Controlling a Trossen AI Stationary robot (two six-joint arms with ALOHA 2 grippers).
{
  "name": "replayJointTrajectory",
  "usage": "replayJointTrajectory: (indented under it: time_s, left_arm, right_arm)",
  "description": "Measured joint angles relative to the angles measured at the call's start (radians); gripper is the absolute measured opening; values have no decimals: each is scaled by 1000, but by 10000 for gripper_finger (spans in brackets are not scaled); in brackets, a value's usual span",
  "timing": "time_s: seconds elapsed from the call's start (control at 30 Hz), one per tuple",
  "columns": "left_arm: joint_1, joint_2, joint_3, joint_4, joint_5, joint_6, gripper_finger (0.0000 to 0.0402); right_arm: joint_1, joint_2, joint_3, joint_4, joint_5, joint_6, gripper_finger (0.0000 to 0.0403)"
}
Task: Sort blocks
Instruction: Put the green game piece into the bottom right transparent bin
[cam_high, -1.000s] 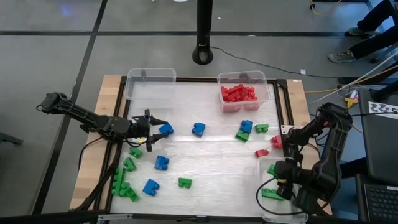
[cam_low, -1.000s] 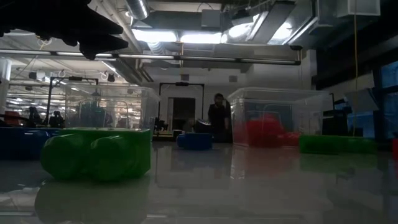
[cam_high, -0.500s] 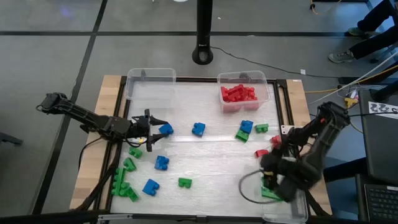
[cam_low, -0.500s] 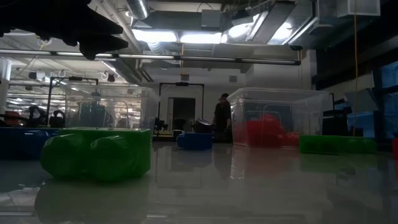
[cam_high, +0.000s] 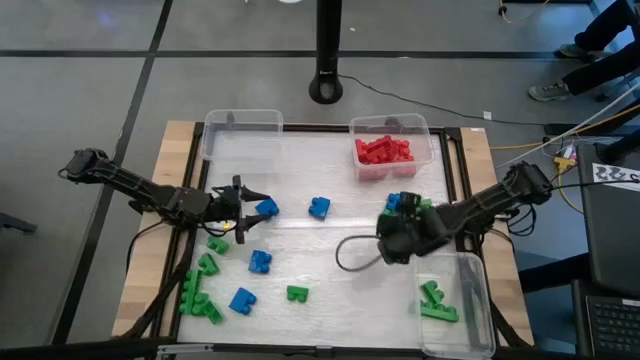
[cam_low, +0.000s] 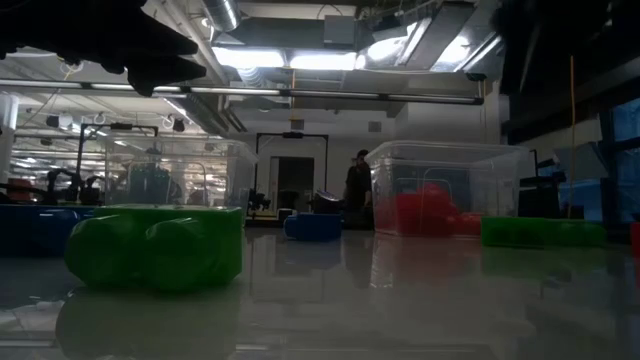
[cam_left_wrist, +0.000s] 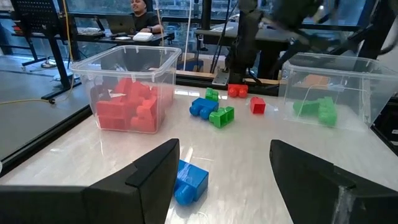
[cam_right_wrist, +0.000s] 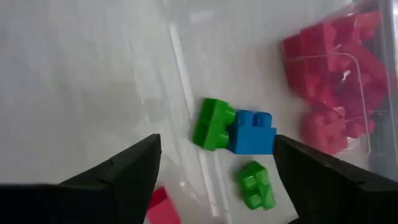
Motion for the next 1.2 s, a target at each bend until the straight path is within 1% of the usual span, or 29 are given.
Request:
replayJointTrajectory:
  time_s: [0.2,0.3,0.43,0.63,0.93,1.2]
  left_arm:
    - [0,0,0,-1,0,8,239]
    - [0,0,0,-1,0,8,239]
    - [0,0,0,0,0,12,239]
    - [0,0,0,-1,0,12,239]
    - [0,0,0,0,0,28,239]
    - [0,0,0,-1,0,34,239]
  right_arm:
    - [-114,8,-136,128,-70,-83,307]
    - [-160,8,-211,211,-123,-116,307]
    - [-216,8,-277,304,-174,-167,307]
    - [-263,8,-287,305,-178,-200,307]
    - [-260,8,-287,307,-176,-155,307]
    - [-260,13,-287,317,-177,-165,307]
